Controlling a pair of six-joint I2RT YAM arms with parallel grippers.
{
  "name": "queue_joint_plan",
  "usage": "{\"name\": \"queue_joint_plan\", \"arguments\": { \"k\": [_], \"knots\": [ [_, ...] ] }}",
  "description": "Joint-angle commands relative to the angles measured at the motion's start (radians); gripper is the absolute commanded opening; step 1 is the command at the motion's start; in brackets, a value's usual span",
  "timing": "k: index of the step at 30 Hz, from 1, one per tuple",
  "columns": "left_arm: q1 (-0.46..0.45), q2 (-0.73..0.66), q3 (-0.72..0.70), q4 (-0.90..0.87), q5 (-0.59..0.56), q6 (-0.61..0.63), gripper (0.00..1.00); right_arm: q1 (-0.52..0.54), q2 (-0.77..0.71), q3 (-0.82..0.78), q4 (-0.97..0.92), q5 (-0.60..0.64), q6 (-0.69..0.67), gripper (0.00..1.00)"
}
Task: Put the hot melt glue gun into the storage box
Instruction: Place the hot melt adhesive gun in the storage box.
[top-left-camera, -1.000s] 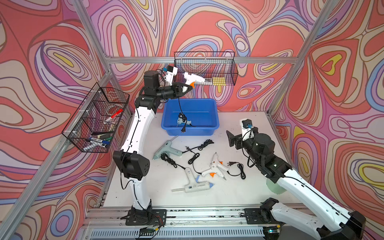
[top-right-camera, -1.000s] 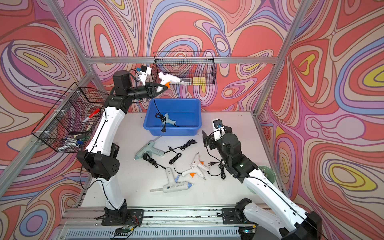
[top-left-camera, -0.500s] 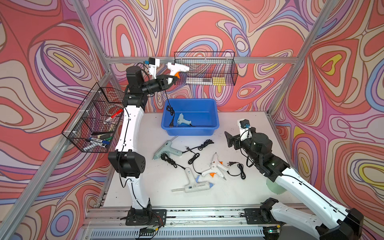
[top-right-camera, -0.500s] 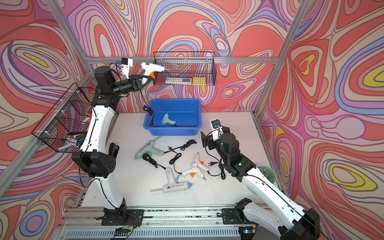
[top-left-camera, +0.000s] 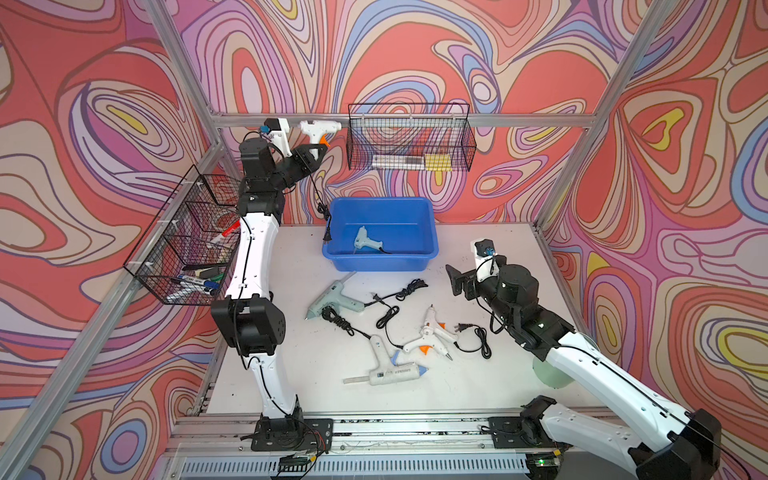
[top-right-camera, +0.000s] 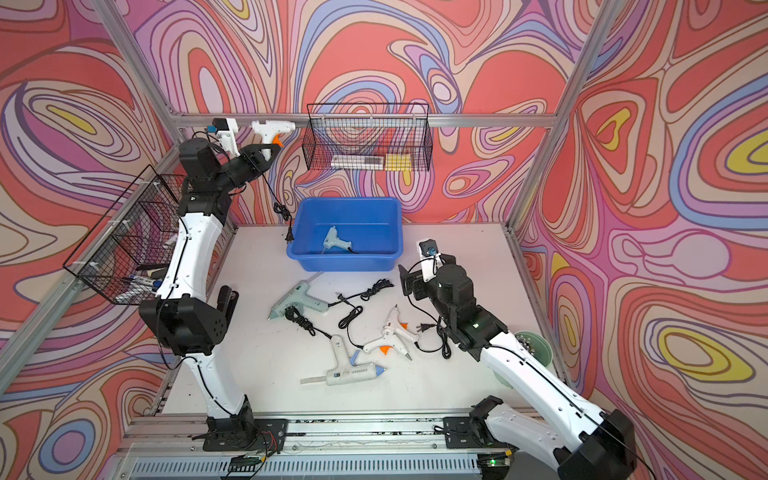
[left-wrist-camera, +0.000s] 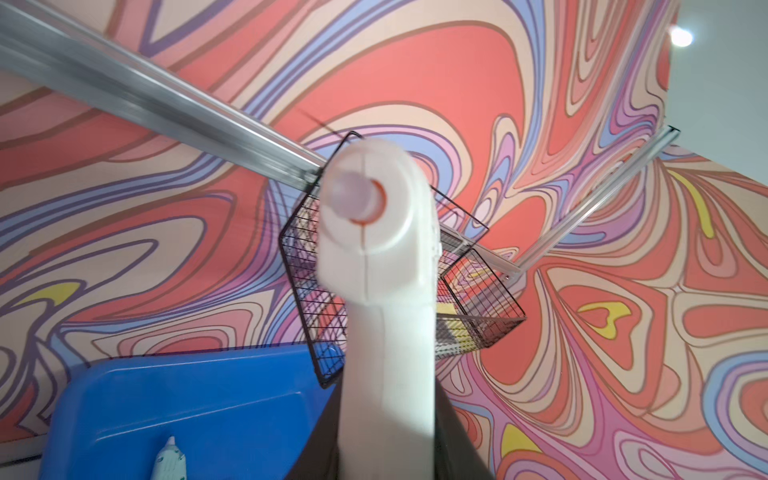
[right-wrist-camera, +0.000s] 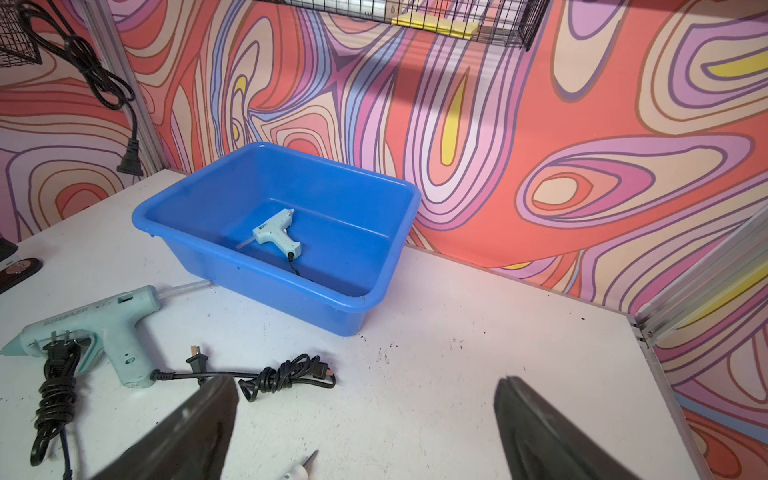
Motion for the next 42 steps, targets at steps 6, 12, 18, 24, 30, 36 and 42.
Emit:
{"name": "queue_joint_plan", "arguments": {
  "k": [6, 12, 18, 24, 30, 36, 42],
  "knots": [
    [-0.032, -0.072, -0.217, 0.180, -0.372, -0.053, 0.00, 0.004, -0.008, -0.003, -0.014, -0.015, 0.022, 0.98],
    [-0.080, -0.094, -0.336, 0.250, -0.462, -0.046, 0.00, 0.004, -0.019, -0.009, -0.010, -0.017, 0.024, 0.98],
    [-0.127, -0.080, -0.418, 0.259, -0.528, -0.048, 0.00, 0.004, -0.042, -0.016, -0.013, -0.016, 0.026, 0.98],
    [-0.166, -0.070, -0.493, 0.252, -0.544, -0.073, 0.00, 0.004, -0.046, -0.019, -0.027, 0.012, 0.027, 0.98],
    [-0.203, -0.018, -0.521, 0.215, -0.473, -0.104, 0.00, 0.004, 0.018, 0.015, -0.062, 0.069, 0.067, 0.98],
    [-0.211, 0.103, -0.462, 0.151, -0.318, -0.154, 0.00, 0.004, 0.155, 0.087, -0.224, 0.136, 0.171, 0.98],
    [-0.222, 0.161, -0.483, 0.128, -0.281, -0.151, 0.00, 0.004, 0.175, 0.044, -0.304, 0.153, 0.333, 0.98]
  ]
}}
